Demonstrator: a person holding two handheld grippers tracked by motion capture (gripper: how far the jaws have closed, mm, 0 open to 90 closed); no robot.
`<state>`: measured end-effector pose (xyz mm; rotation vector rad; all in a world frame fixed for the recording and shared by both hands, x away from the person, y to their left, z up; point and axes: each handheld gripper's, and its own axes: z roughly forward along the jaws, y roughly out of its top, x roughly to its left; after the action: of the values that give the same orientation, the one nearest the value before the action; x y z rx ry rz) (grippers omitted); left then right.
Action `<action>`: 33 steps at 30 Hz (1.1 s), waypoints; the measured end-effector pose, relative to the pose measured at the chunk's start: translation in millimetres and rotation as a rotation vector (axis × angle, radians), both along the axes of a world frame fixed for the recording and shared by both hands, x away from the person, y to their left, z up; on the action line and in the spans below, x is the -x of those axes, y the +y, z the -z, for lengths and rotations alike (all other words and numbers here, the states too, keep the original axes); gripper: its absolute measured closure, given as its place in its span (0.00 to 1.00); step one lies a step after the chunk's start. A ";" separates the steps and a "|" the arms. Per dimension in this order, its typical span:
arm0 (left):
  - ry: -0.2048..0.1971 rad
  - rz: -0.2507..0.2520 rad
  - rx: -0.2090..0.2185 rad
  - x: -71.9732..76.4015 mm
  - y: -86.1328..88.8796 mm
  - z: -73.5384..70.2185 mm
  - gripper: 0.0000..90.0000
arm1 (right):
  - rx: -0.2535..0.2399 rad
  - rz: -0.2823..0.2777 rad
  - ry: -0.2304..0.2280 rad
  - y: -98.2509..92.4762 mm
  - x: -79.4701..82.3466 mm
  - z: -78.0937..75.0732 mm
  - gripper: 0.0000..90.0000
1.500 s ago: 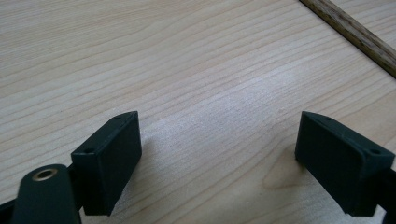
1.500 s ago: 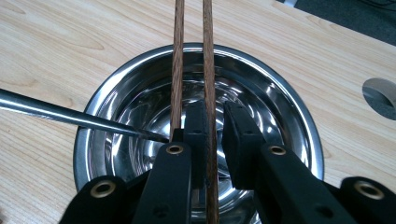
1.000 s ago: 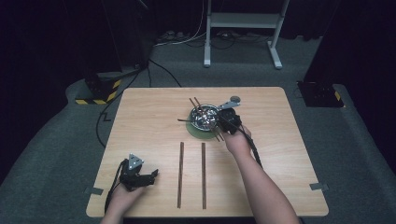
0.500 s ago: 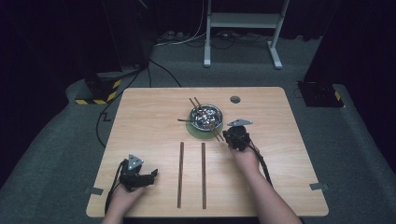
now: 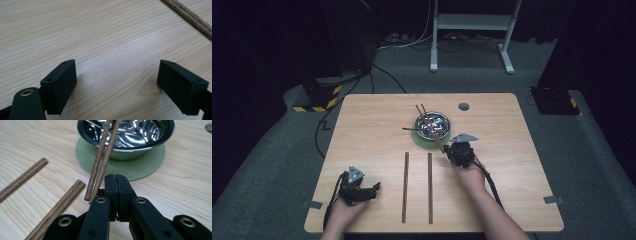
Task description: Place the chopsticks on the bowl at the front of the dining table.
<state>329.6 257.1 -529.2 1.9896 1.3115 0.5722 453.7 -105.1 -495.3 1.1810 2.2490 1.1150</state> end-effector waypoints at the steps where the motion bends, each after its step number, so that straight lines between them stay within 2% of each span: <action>1: 0.000 0.006 0.000 -0.4 -0.5 0.0 0.18 | -0.007 -0.005 0.001 0.2 0.8 0.1 0.97; 5: 0.019 0.033 -0.010 -3.0 -3.5 -2.5 0.19 | -0.030 0.003 -0.016 -1.7 1.8 4.0 0.96; 6: 0.036 0.019 -0.014 -3.2 -5.1 -4.6 0.21 | -0.029 0.008 -0.029 -3.0 1.5 5.1 0.96; 9: 0.086 0.028 -0.017 -8.0 -13.5 -12.9 0.36 | -0.058 0.022 -0.045 -7.4 1.9 8.2 0.90; 10: 0.084 0.033 -0.014 -9.4 -17.0 -14.4 0.36 | -0.074 0.031 -0.055 -9.1 2.6 10.1 0.89; 13: 0.043 0.050 0.002 -17.9 -35.8 -24.5 0.38 | -0.083 0.033 -0.067 -10.8 5.6 14.0 0.87; 16: 0.000 0.049 0.021 -28.0 -54.7 -34.6 0.42 | -0.068 0.036 -0.100 -10.6 9.2 13.6 0.86; 18: -0.009 0.052 0.066 -36.4 -67.0 -40.3 0.42 | -0.075 0.043 -0.121 -10.1 10.7 15.1 0.85; 21: -0.057 0.059 0.091 -47.2 -87.6 -48.1 0.53 | -0.075 0.038 -0.134 -8.6 11.7 18.4 0.85; 25: -0.117 0.056 0.043 -59.8 -113.5 -50.0 0.60 | -0.066 0.034 -0.150 -7.7 15.0 18.2 0.85; 26: -0.117 0.045 0.062 -63.8 -120.6 -49.2 0.61 | -0.068 0.035 -0.151 -7.6 15.1 18.2 0.85; 28: -0.112 0.033 0.070 -73.4 -135.2 -47.7 0.64 | -0.083 0.040 -0.146 -7.7 14.6 17.9 0.86; 30: -0.115 0.035 0.062 -80.7 -145.6 -45.6 0.66 | -0.085 0.048 -0.160 -8.3 13.6 17.4 0.87; 33: -0.134 0.028 0.041 -92.6 -159.7 -41.8 0.72 | -0.094 0.062 -0.155 -9.2 13.2 16.6 0.88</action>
<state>422.2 97.4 -487.4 1.8991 1.2026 0.6482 440.5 -114.3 -511.9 1.1500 2.0511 1.2543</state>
